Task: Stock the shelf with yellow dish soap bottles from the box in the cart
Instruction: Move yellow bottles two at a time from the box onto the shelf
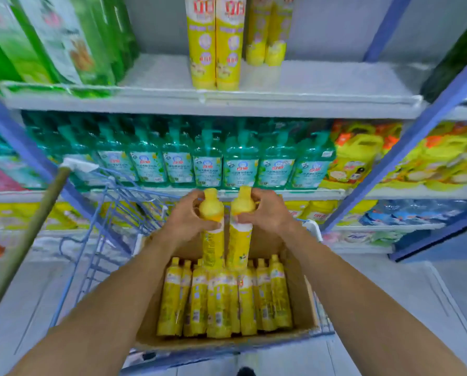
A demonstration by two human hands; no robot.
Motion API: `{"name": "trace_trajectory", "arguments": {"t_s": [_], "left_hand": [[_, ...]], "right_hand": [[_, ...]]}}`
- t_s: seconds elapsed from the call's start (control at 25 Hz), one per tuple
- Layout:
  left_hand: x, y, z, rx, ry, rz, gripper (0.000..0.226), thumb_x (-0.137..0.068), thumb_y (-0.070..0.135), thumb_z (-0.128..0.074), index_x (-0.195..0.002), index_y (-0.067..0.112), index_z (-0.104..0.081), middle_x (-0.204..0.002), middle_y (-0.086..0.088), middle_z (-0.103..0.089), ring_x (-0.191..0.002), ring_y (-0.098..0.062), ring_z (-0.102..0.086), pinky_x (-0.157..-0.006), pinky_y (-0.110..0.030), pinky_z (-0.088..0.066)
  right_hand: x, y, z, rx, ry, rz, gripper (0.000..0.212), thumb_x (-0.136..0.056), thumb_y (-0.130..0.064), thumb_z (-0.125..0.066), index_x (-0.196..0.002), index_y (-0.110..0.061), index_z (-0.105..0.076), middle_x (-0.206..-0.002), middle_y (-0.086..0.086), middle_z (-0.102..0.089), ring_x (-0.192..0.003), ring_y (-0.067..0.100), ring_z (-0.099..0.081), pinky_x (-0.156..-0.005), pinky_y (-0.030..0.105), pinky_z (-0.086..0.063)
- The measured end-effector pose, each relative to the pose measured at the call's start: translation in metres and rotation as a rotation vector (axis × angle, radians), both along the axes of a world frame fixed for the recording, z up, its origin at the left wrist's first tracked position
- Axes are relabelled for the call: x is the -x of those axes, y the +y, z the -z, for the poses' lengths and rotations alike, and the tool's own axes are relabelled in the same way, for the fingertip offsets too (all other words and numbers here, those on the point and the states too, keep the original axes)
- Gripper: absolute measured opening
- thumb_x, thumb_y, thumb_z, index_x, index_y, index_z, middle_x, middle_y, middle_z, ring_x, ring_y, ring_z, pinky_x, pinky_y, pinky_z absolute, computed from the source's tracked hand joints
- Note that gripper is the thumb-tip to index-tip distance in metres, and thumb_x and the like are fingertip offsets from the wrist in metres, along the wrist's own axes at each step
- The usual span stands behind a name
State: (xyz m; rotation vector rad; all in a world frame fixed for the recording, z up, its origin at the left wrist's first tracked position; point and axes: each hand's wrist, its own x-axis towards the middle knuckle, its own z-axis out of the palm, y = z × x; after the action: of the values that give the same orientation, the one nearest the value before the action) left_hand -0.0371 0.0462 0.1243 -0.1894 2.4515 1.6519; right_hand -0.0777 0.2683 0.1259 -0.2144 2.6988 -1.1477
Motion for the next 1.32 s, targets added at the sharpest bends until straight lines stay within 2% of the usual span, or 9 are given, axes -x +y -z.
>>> {"name": "trace_trajectory", "arguments": {"t_s": [0.16, 0.32, 0.4, 0.48, 0.64, 0.84, 1.04, 1.2, 1.32], "left_hand": [[0.015, 0.012, -0.125, -0.012, 0.211, 0.071, 0.070, -0.060, -0.003, -0.092, -0.120, 0.007, -0.057, -0.112, -0.017, -0.069, -0.089, -0.022, -0.070, -0.074, -0.033, -0.058], [0.034, 0.023, -0.212, -0.034, 0.354, 0.089, 0.067, -0.061, -0.010, -0.088, -0.120, 0.002, -0.059, -0.108, -0.018, -0.071, -0.080, -0.013, -0.069, -0.071, -0.024, -0.059], [0.047, 0.031, -0.239, -0.039, 0.407, 0.089, 0.069, -0.062, -0.010, -0.088, -0.124, 0.002, -0.058, -0.110, -0.015, -0.071, -0.084, -0.015, -0.071, -0.073, -0.024, -0.059], [0.059, 0.041, -0.261, -0.045, 0.454, 0.093, 0.063, -0.064, -0.011, -0.086, -0.119, 0.005, -0.060, -0.103, -0.008, -0.072, -0.080, -0.006, -0.070, -0.072, -0.019, -0.056], [0.099, 0.075, -0.304, -0.063, 0.543, 0.053, 0.058, -0.069, -0.013, -0.082, -0.109, 0.017, -0.053, -0.089, 0.011, -0.060, -0.067, 0.017, -0.063, -0.061, -0.003, -0.046], [0.170, 0.100, -0.329, 0.009, 0.602, -0.026, 0.061, -0.066, 0.001, -0.090, -0.120, 0.006, -0.061, -0.101, -0.002, -0.071, -0.074, 0.007, -0.067, -0.065, -0.008, -0.050], [0.225, 0.124, -0.317, 0.024, 0.617, -0.082, 0.072, -0.062, 0.005, -0.092, -0.126, 0.008, -0.061, -0.108, -0.009, -0.073, -0.096, -0.021, -0.072, -0.088, -0.038, -0.059], [0.244, 0.136, -0.289, -0.015, 0.566, -0.115, 0.067, -0.066, 0.000, -0.089, -0.125, 0.007, -0.060, -0.110, -0.011, -0.073, -0.092, -0.017, -0.072, -0.081, -0.028, -0.059], [0.252, 0.138, -0.279, -0.084, 0.578, -0.101, 0.066, -0.069, 0.003, -0.089, -0.128, 0.011, -0.059, -0.110, -0.004, -0.072, -0.090, -0.003, -0.070, -0.079, -0.019, -0.058]], "right_hand": [[0.010, 0.009, -0.121, 0.129, 0.237, -0.022, 0.058, -0.053, -0.050, -0.090, -0.089, -0.009, -0.071, -0.087, 0.013, -0.073, -0.075, 0.013, -0.056, -0.077, 0.048, -0.053], [0.024, 0.024, -0.208, 0.204, 0.378, 0.002, 0.055, -0.050, -0.060, -0.089, -0.090, -0.024, -0.074, -0.083, -0.009, -0.076, -0.073, -0.001, -0.057, -0.076, 0.037, -0.056], [0.034, 0.034, -0.235, 0.211, 0.435, -0.007, 0.036, -0.058, -0.049, -0.093, -0.074, -0.030, -0.067, -0.067, -0.021, -0.066, -0.063, -0.006, -0.050, -0.066, 0.028, -0.049], [0.045, 0.040, -0.257, 0.218, 0.468, -0.026, 0.035, -0.063, -0.041, -0.094, -0.067, -0.030, -0.061, -0.057, -0.025, -0.059, -0.056, -0.005, -0.047, -0.062, 0.021, -0.041], [0.093, 0.060, -0.300, 0.247, 0.530, -0.011, 0.030, -0.064, -0.044, -0.092, -0.080, -0.028, -0.072, -0.069, -0.021, -0.071, -0.063, -0.006, -0.057, -0.067, 0.021, -0.049], [0.154, 0.080, -0.333, 0.292, 0.611, 0.026, 0.041, -0.065, -0.049, -0.089, -0.093, -0.022, -0.075, -0.085, -0.003, -0.076, -0.084, 0.021, -0.071, -0.075, 0.043, -0.059], [0.211, 0.099, -0.318, 0.279, 0.572, 0.044, 0.046, -0.067, -0.047, -0.090, -0.104, -0.026, -0.073, -0.091, -0.007, -0.075, -0.087, 0.013, -0.071, -0.082, 0.038, -0.059], [0.241, 0.108, -0.289, 0.302, 0.516, 0.016, 0.054, -0.064, -0.046, -0.092, -0.108, -0.024, -0.072, -0.090, -0.011, -0.075, -0.080, 0.002, -0.069, -0.081, 0.030, -0.059], [0.253, 0.111, -0.276, 0.352, 0.516, 0.051, 0.062, -0.059, -0.057, -0.089, -0.110, -0.026, -0.071, -0.092, -0.012, -0.076, -0.082, 0.001, -0.069, -0.075, 0.025, -0.058]]}}
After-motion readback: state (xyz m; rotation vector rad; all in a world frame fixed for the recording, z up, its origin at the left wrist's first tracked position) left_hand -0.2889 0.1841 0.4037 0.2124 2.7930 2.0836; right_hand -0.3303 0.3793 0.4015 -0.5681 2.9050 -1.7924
